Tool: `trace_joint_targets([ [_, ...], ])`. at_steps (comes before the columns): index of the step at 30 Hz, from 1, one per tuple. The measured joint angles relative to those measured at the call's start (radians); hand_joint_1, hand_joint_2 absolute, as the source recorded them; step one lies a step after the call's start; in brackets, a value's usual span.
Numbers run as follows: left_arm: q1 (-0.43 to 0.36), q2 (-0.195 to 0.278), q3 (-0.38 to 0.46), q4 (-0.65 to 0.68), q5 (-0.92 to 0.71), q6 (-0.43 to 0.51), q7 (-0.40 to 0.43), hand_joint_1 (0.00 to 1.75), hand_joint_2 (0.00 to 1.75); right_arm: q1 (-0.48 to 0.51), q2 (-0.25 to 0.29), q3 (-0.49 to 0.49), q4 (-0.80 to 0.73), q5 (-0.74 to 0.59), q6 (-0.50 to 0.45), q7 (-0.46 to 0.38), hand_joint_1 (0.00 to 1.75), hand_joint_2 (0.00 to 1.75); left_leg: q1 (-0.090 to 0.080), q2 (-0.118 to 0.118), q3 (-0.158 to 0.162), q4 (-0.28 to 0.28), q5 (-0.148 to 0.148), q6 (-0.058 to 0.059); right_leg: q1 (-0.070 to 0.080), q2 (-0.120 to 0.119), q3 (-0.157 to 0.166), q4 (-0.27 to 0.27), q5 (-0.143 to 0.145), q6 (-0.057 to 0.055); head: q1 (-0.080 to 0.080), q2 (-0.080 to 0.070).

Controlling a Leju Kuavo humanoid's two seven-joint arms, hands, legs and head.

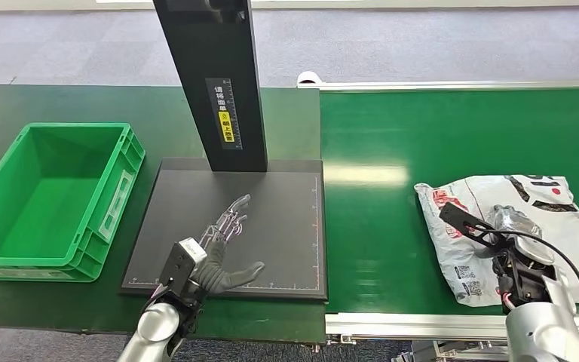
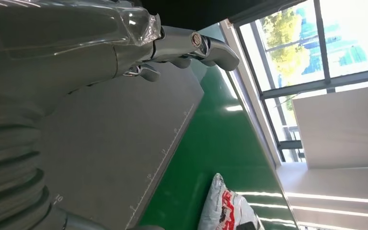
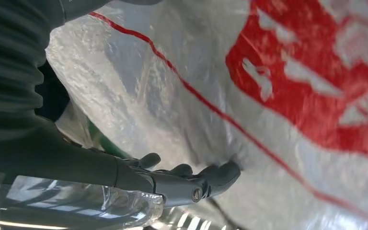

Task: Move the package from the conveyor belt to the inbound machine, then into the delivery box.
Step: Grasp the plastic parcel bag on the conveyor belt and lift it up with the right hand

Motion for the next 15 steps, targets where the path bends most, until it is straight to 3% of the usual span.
trace_joint_targets([
  [5,0.0,0.011,0.011,0.021,0.02,0.015,-0.019,0.0,1.75,-0.027,-0.052,0.076,0.089,0.001,0.131,-0.021,0.0,1.75,0.0,0.0,0.0,0.0,0.0,0.0,0.0,0.0,0.0,0.0,0.0,0.0,0.0,0.0],
  [6,-0.001,0.013,0.013,0.023,0.025,0.017,-0.02,0.0,1.75,-0.032,-0.059,0.09,0.1,0.002,0.149,-0.019,0.13,1.75,0.0,0.0,0.0,0.0,0.0,0.0,0.0,0.0,0.0,0.0,0.0,0.0,0.0,0.0],
  [9,0.0,0.02,0.016,0.028,0.032,0.02,-0.02,0.0,1.75,-0.049,-0.073,0.126,0.126,0.003,0.195,-0.016,1.41,1.75,0.0,0.001,0.0,0.0,0.0,0.0,0.0,0.0,0.0,0.0,0.0,0.0,0.0,0.0],
  [10,0.0,0.022,0.017,0.029,0.033,0.02,-0.02,0.0,1.75,-0.055,-0.075,0.137,0.132,0.003,0.204,-0.017,1.72,1.75,0.0,0.001,0.0,0.0,0.0,0.0,0.0,0.0,0.0,0.0,0.0,0.0,0.0,0.0],
  [15,0.006,0.032,0.018,0.031,0.037,0.029,-0.02,0.0,1.75,-0.081,-0.08,0.184,0.148,0.002,0.211,-0.045,1.75,1.75,0.0,0.001,0.0,0.0,0.0,0.001,0.0,0.0,0.001,0.0,0.0,0.0,0.0,0.0],
])
